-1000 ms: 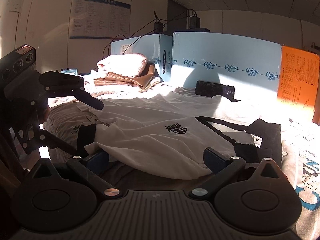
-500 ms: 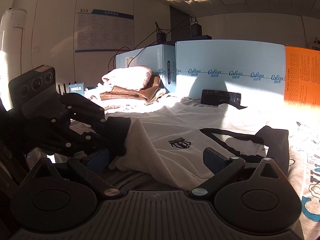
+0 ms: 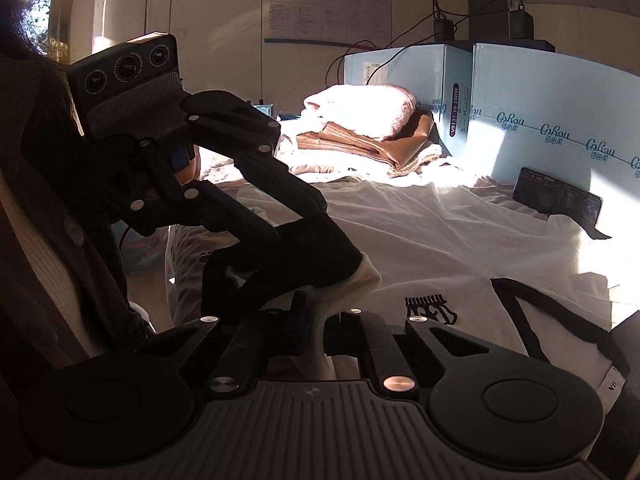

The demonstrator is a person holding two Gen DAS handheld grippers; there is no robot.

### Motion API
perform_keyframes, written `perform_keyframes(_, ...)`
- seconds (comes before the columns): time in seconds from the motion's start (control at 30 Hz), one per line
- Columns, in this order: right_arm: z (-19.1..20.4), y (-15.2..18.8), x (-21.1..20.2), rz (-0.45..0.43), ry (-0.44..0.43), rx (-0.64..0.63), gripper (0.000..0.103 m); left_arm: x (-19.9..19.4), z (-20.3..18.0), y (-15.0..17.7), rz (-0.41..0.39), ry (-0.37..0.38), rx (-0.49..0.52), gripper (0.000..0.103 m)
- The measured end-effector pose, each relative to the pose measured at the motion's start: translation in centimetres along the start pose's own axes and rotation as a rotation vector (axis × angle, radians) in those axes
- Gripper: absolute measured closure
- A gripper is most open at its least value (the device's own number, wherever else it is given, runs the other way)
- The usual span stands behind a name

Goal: Fold clothes

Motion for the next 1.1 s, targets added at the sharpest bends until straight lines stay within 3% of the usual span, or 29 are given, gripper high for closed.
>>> perform_keyframes(0.03, -0.4, -0.2, -0.3, -0.02, 0.007, 0.012, 0.097, -0.4, 0.6, 0.3, 0.01, -0.016, -0.032, 0.038)
perform_keyframes(0.07, -0.8, -0.5, -0.7, -0.049, 0.019, 0.029, 0.097, -0.8, 1.2, 0.6, 0.016, -0.03, -0.065, 0.034)
perform_keyframes(0.2, -2.6, -1.4, -1.8, -0.145, 0.057, 0.093, 0.098, -0.9, 2.9, 2.1, 0.065, -0.035, -0.158, 0.032)
perform_keyframes(0.3, -4.0, -2.1, -2.2, -0.203, 0.084, 0.138, 0.098, 0.4, 2.7, 3.3, 0.148, -0.016, -0.136, 0.032)
perform_keyframes(0.4, -5.1, -2.5, -2.4, -0.246, 0.099, 0.172, 0.098, 1.7, 3.0, 4.6, 0.237, -0.063, -0.104, 0.033)
perform_keyframes(0.47, -5.9, -2.7, -2.7, -0.272, 0.114, 0.191, 0.098, 1.7, 4.0, 5.3, 0.279, -0.109, -0.093, 0.042)
perform_keyframes(0.53, -6.8, -3.1, -2.7, -0.29, 0.137, 0.203, 0.098, 1.2, 5.1, 5.5, 0.293, -0.138, -0.084, 0.065)
perform_keyframes(0.6, -7.8, -3.4, -2.5, -0.3, 0.166, 0.215, 0.098, 0.7, 6.3, 5.4, 0.308, -0.18, -0.069, 0.079)
perform_keyframes(0.77, -11.1, -3.9, -0.7, -0.273, 0.261, 0.274, 0.098, 0.9, 9.2, 4.4, 0.336, -0.236, -0.006, 0.076)
perform_keyframes(0.9, -13.4, -3.4, 1.3, -0.189, 0.332, 0.319, 0.098, 2.1, 11.1, 4.3, 0.392, -0.271, 0.058, 0.073)
perform_keyframes(1.1, -16.6, -1.4, 3.7, -0.055, 0.404, 0.429, 0.095, 1.0, 14.7, 5.7, 0.431, -0.373, -0.013, 0.064)
Point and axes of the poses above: each gripper's, at about its wrist camera, not at the fingertips, and x roughly the way its jaws point, z to its left, y to its underside, the point moved 2 cm from there along x, roughly the way its jaws point, and after that the axes turned 1 degree about z, right-handed, at the moved point
